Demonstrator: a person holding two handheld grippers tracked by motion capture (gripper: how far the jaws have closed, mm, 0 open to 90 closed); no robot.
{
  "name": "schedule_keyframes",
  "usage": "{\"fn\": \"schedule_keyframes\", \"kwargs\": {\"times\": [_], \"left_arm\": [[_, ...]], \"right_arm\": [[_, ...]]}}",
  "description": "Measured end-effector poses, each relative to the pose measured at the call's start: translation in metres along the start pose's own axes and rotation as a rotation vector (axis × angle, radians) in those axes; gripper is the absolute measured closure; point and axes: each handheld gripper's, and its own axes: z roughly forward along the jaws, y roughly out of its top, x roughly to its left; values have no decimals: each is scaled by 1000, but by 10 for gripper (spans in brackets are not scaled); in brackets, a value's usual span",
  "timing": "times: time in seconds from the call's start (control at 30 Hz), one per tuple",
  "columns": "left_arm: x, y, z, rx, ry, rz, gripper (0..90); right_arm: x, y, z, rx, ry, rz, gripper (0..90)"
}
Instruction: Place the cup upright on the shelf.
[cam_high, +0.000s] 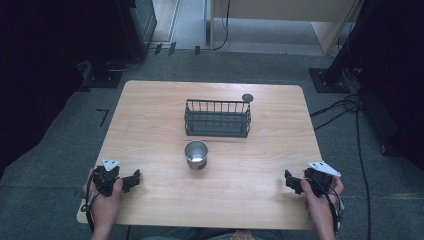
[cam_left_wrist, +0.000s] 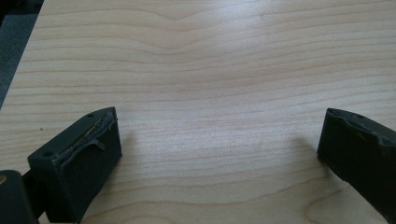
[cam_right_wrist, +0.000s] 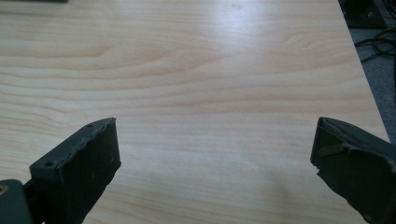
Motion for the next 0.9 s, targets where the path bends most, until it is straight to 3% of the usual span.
{"fn": "schedule_keyframes", "kwargs": {"times": [0.3, 0.43, 0.9], "left_arm": [[0, 0, 0, -2, 3, -5, 0], [-1, 0, 0, -2, 5, -6, 0], [-1, 0, 0, -2, 4, -6, 0]], "right_arm": [[21, 21, 0, -14, 63, -26, 10], [34, 32, 2, -27, 94, -60, 10], [100, 53, 13, -41, 246, -120, 10]]}}
